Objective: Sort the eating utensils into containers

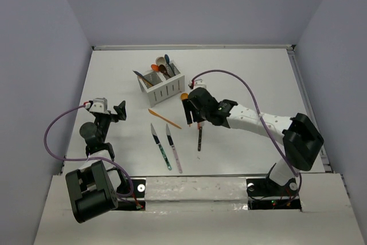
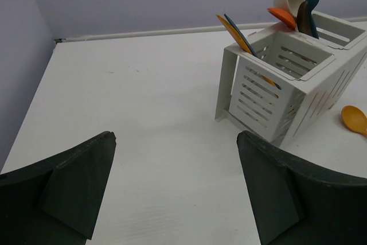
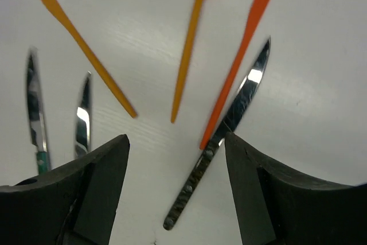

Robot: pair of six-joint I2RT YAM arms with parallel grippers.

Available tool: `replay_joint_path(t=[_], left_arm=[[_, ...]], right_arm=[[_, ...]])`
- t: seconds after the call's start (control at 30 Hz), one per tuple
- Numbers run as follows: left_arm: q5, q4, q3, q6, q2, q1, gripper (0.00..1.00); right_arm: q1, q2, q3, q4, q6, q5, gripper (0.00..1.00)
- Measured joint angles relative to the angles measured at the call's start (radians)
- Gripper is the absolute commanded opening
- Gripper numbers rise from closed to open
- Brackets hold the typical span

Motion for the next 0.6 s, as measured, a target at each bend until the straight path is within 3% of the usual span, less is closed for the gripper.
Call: replay_joint_path(t=[0.17, 0.33, 0.6], left_arm=[[-0.002, 0.003, -0.002, 0.0, -0.003, 0.0, 0.99], [-0.003, 0.007, -0.013, 0.002, -0.015, 0.0, 0.99], [-0.006, 0.008, -0.015, 0.007, -0.021, 0.0, 0.99]], right_arm=[[0.001, 0.091, -0.06, -0.146, 0.106, -0.01, 0.7], [0.001, 0.142, -0.071, -0.179, 0.164, -0.005, 0.63], [0.001, 0.213, -0.065, -0.174, 0.208, -0.009, 0.36]])
